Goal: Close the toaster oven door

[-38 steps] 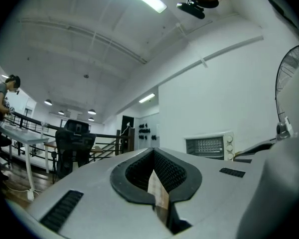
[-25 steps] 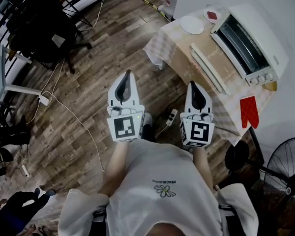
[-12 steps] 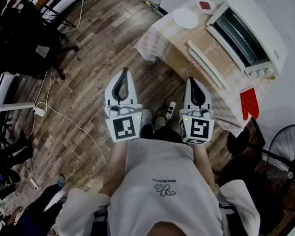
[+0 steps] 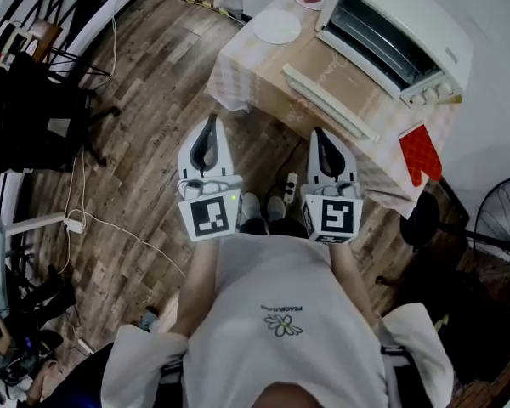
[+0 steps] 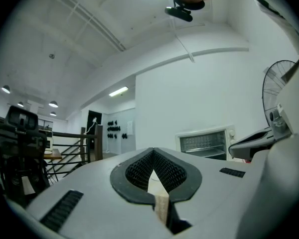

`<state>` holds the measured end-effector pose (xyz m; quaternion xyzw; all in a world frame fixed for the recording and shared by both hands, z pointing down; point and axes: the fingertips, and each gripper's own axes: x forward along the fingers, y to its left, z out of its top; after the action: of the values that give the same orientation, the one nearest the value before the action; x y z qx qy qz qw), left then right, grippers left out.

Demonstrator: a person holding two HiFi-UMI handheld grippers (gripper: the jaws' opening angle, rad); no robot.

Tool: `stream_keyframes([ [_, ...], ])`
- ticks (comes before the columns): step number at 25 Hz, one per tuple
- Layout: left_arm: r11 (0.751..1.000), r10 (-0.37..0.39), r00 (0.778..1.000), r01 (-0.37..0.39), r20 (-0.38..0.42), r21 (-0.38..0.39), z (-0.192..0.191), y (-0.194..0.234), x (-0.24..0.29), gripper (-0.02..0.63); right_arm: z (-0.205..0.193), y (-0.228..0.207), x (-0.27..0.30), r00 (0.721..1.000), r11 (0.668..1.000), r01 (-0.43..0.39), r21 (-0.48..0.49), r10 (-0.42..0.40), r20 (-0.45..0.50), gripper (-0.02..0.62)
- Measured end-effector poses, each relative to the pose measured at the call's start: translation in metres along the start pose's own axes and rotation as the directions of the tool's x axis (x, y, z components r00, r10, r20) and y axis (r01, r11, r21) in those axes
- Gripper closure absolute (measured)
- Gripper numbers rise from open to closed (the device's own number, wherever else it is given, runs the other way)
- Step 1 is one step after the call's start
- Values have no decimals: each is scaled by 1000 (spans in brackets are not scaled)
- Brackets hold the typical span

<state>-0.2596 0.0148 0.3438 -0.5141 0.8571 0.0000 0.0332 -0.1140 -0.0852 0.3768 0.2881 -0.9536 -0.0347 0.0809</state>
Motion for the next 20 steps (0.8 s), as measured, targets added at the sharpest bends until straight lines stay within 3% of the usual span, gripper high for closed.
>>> stream_keyframes([
  [6,992,-118,992,116,38,48,8,-62,35,592,-1,-60,-23,992,992,112,51,-114,44,586],
  [10,972,-232,971,230,54,39,14,-112,54,592,-5,-98,-47,973,971,225,79,-229,37,586],
  [15,922,-388,918,385,81,43,23,-164,74,591,-12,-134,-68,927,921,370,120,-375,23,586],
  [20,853,-522,849,521,85,36,21,-194,91,591,-21,-148,-83,853,845,519,129,-522,-12,586],
])
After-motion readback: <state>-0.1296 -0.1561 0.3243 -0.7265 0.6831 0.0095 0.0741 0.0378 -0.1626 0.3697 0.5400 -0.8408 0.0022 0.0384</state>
